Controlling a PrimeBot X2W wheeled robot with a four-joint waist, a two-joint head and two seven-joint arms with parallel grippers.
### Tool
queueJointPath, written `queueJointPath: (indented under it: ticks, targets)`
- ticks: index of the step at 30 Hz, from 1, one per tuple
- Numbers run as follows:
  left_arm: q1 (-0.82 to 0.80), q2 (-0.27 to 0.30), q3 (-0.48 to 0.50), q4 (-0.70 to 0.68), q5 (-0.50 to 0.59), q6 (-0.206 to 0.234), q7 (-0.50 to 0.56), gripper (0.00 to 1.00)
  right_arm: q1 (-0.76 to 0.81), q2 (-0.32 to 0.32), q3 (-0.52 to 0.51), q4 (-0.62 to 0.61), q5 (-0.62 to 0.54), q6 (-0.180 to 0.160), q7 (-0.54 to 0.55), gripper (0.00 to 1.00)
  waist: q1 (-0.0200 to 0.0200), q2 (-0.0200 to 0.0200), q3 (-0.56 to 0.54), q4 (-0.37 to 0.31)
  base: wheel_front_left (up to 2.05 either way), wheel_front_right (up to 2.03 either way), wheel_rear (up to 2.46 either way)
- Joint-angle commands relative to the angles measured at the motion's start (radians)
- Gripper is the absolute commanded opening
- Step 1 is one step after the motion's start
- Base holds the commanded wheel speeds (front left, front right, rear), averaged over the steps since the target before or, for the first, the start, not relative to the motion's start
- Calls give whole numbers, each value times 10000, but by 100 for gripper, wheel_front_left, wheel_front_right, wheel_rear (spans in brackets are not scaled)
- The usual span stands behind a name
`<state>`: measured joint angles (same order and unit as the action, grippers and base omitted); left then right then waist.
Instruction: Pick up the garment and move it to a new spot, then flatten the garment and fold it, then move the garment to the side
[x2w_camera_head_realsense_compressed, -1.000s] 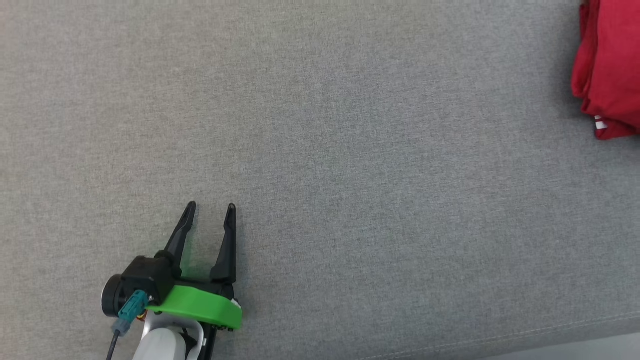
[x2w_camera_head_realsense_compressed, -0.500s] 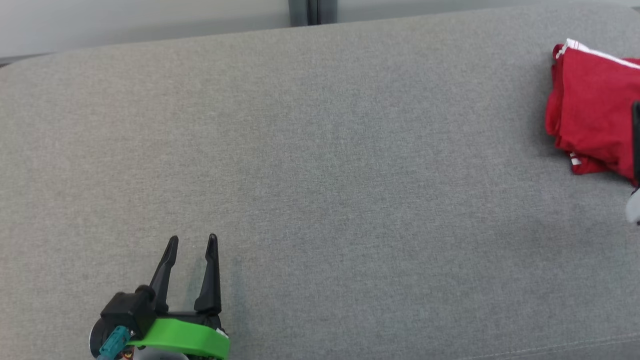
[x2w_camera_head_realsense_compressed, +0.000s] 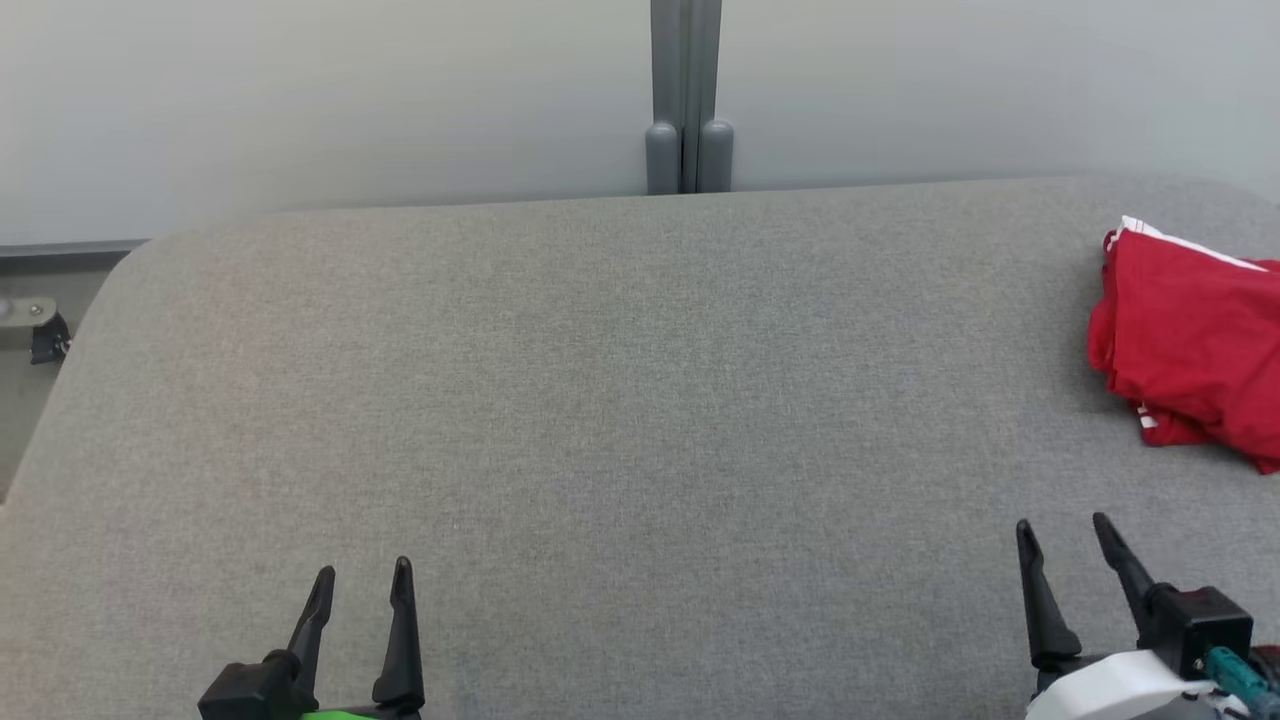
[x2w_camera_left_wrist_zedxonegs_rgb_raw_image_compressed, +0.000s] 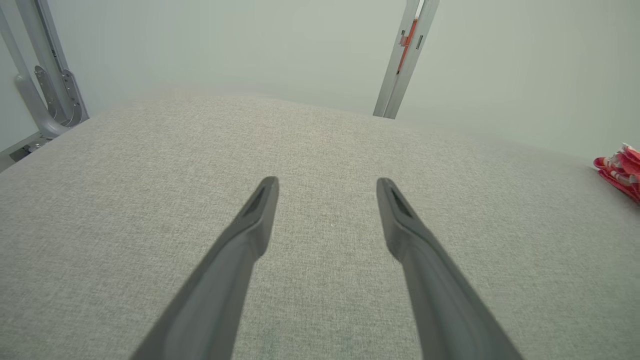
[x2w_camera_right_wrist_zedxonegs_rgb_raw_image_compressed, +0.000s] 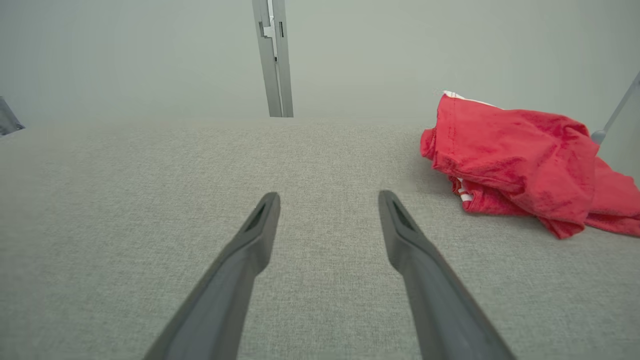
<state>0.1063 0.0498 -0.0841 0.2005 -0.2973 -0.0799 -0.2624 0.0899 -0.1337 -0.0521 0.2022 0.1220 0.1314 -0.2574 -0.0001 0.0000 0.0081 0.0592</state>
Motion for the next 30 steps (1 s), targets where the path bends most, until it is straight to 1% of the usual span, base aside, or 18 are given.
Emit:
queueJointPath:
  ticks: [1,5,10,12,13,16,22,24,30]
  targets:
    - [66,21,5,27,98,-58,-26,100,219,139,-37,48,-126,-17,-76,100,1,0,-324,97,0,0,0]
    - [-60,21,19,55,172,-88,-26,100,499,520,-197,-163,-359,-17,-72,100,1,0,-366,-18,0,0,0]
    - [-126,21,53,100,257,-112,-26,100,575,700,-339,-262,-495,-17,-75,100,1,0,-348,-151,0,0,0]
    - [-72,19,-118,328,129,-206,-26,100,546,726,-395,-287,-538,-17,-75,100,1,0,-344,-192,0,0,0]
    - [-46,2,-142,408,134,-185,-3,0,492,729,-389,-239,-512,0,-42,0,1,0,-347,-187,0,0,0]
    - [46,-42,-174,622,5,-186,83,0,448,771,-408,6,-399,2,18,0,1,0,-346,-191,0,0,0]
    - [-140,-25,-11,605,-1123,-213,375,0,188,774,-488,96,876,1,391,0,1,0,-332,-211,0,0,0]
    - [-240,-13,70,604,-1665,-227,519,0,109,776,-476,83,1506,0,523,0,1,0,-325,-221,0,0,0]
    - [-419,3,217,589,-2653,-252,783,0,-45,779,-460,72,2649,0,766,0,1,0,-311,-240,0,0,0]
